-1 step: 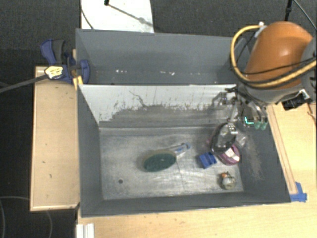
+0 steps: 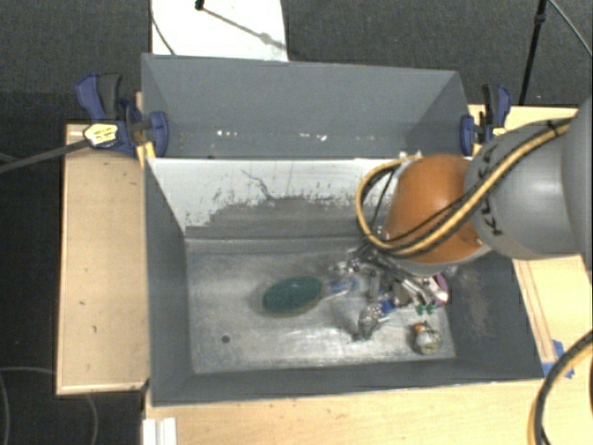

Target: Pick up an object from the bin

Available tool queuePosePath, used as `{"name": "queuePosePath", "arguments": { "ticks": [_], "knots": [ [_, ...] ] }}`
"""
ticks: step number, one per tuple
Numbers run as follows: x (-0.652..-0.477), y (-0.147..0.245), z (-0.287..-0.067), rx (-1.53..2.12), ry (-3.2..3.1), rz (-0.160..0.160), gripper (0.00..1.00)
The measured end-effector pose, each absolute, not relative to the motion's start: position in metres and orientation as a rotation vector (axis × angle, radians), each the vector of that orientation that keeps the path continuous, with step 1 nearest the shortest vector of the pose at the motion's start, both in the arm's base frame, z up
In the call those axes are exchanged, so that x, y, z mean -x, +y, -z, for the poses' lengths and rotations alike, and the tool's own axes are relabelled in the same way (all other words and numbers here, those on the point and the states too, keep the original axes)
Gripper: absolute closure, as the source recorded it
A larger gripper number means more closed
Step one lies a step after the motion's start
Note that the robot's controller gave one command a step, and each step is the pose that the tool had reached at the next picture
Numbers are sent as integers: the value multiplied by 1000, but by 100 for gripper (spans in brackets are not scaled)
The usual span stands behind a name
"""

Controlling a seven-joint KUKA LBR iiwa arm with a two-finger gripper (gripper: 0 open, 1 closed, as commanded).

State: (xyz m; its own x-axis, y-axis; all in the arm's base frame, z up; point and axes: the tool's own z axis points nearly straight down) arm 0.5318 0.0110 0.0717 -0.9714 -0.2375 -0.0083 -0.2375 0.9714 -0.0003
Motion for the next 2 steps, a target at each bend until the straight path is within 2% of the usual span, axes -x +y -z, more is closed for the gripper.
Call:
{"name": "queuePosePath", "arguments": {
  "ticks": [1,2],
  "knots": [
    [-534,10,-75,374,3106,1,100],
    [-542,5,-237,834,3018,4,100]
  ]
}}
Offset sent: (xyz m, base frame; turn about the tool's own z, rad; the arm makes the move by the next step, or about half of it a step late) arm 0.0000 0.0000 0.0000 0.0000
